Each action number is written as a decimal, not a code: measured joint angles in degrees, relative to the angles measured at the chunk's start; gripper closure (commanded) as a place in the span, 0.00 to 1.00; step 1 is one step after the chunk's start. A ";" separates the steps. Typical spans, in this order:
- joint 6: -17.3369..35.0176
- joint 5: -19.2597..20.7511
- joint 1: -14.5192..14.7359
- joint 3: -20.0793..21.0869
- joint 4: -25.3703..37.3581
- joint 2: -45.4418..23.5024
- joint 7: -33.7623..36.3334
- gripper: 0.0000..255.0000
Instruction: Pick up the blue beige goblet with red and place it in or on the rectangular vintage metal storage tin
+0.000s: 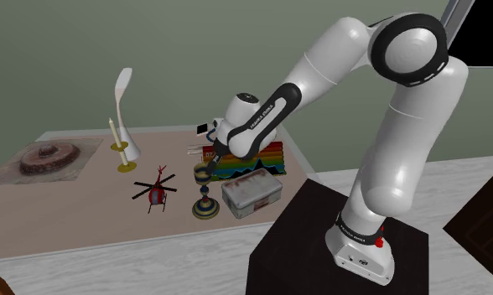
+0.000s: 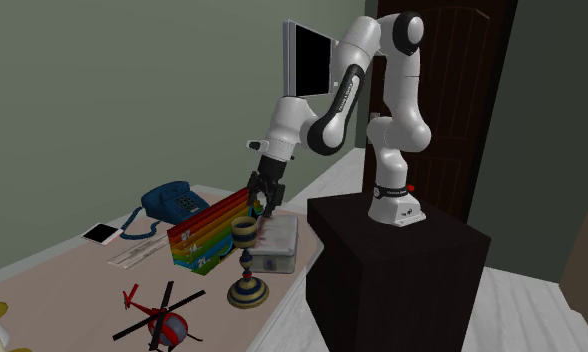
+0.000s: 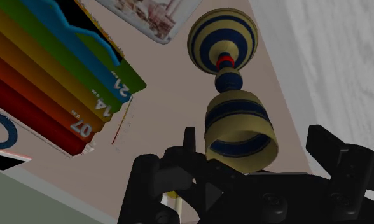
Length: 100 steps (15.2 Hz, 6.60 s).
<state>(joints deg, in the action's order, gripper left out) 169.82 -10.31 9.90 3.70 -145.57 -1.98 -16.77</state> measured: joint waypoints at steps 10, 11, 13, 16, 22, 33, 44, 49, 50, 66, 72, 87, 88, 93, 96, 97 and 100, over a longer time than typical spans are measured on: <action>6.20 -1.23 -0.24 0.93 3.58 -9.23 -1.66 0.00; 6.25 -1.25 -0.26 0.95 3.60 -9.29 -1.68 0.00; 6.30 -1.26 -0.27 0.96 3.62 -9.35 -1.69 0.00; 6.33 -1.27 -0.27 0.97 3.65 -9.32 -1.70 1.00; 6.41 -1.29 -0.30 1.01 3.66 -9.35 -1.73 1.00; 0.89 0.76 0.77 -0.62 3.49 -3.85 0.21 1.00; -7.93 3.55 0.90 -1.36 5.10 3.37 2.81 1.00; -11.99 4.34 0.77 -1.37 6.46 6.08 3.63 1.00; -12.89 4.46 0.74 -1.38 6.72 6.71 3.73 1.00; -26.27 3.72 -1.58 -6.69 3.03 23.29 -3.46 1.00; -34.06 5.09 -4.38 -11.70 0.17 33.43 -9.40 1.00; -35.75 7.32 -7.77 -17.88 -5.98 40.53 -16.65 1.00; -34.81 7.25 -7.70 -18.02 -6.58 40.19 -16.82 1.00; -30.80 7.00 -7.47 -18.69 -9.50 39.06 -17.68 1.00; -27.91 6.73 -7.21 -19.39 -11.22 37.87 -18.51 1.00; -27.08 6.62 -7.07 -19.51 -11.62 37.45 -18.65 1.00; -24.12 6.21 -6.61 -20.03 -13.27 36.13 -19.26 1.00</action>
<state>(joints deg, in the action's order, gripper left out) 145.70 -4.10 3.29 -16.32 -158.84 34.15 -36.03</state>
